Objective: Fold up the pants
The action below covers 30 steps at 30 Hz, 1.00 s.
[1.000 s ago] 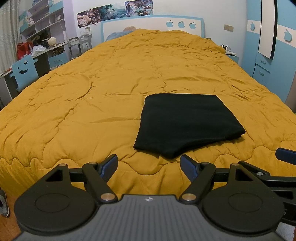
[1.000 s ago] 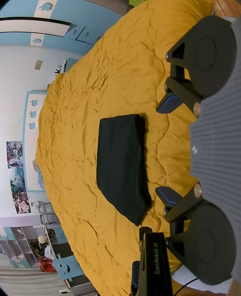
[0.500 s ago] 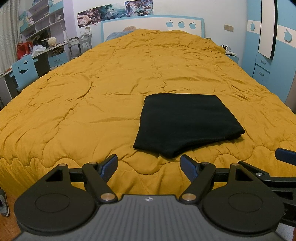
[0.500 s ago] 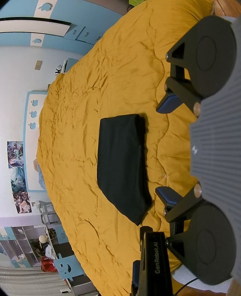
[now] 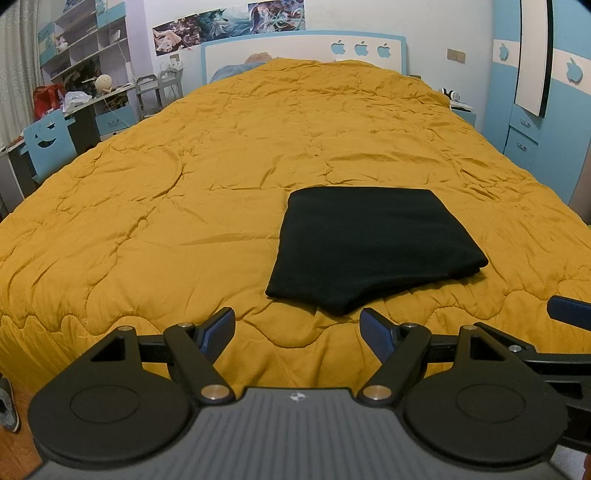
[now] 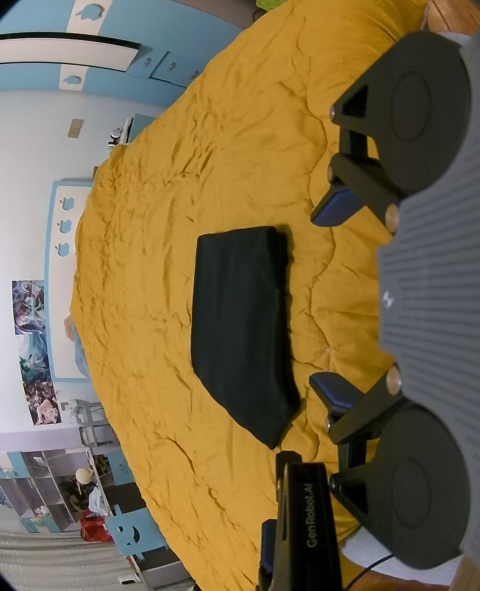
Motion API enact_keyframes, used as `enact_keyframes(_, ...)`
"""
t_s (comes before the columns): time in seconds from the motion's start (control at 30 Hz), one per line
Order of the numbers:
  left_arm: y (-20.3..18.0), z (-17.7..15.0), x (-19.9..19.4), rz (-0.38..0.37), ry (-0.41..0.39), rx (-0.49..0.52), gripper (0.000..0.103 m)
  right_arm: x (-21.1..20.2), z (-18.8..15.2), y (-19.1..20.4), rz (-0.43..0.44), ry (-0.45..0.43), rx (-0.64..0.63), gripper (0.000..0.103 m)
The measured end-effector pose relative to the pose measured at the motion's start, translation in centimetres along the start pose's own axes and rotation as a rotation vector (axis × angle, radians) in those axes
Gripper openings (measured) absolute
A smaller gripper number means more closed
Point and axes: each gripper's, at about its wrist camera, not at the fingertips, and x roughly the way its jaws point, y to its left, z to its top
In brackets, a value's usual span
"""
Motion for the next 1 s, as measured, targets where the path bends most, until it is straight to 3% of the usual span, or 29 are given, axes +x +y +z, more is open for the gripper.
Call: enact_keyframes(1.0,0.29,0.1,-0.38,-0.009,-0.019,0.017,0.09,0.27,-0.09,0.13,0.002,-0.002,-0.005,0.082)
